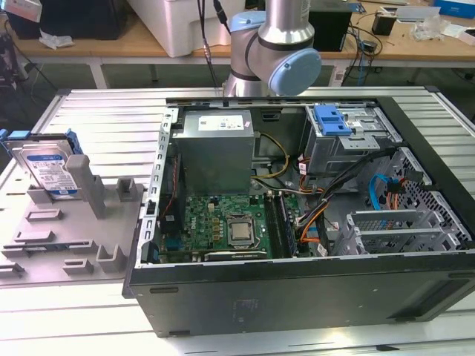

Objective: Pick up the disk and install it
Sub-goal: 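Pick up the disk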

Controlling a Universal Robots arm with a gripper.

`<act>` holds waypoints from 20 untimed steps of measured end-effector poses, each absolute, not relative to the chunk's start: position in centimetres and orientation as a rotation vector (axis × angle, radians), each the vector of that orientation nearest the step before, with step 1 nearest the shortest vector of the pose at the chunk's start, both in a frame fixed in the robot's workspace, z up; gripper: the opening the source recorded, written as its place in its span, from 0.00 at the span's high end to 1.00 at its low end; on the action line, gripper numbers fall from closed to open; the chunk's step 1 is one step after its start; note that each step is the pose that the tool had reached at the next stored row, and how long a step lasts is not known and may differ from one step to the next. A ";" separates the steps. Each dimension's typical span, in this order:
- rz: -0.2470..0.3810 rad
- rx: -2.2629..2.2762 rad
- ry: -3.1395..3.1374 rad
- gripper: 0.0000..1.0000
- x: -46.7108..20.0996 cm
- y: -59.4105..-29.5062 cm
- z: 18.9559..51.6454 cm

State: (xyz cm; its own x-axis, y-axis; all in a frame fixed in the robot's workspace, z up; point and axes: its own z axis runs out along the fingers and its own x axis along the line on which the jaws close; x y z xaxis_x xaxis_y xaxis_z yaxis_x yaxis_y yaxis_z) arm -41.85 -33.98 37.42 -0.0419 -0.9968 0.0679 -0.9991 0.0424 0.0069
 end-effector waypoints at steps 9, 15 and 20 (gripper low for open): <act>0.055 2.107 -2.269 0.56 -41.8 -34.1 37.3; 0.054 2.066 -2.306 0.56 -41.8 -34.2 37.1; 0.054 2.063 -2.309 0.56 -41.9 -34.2 36.8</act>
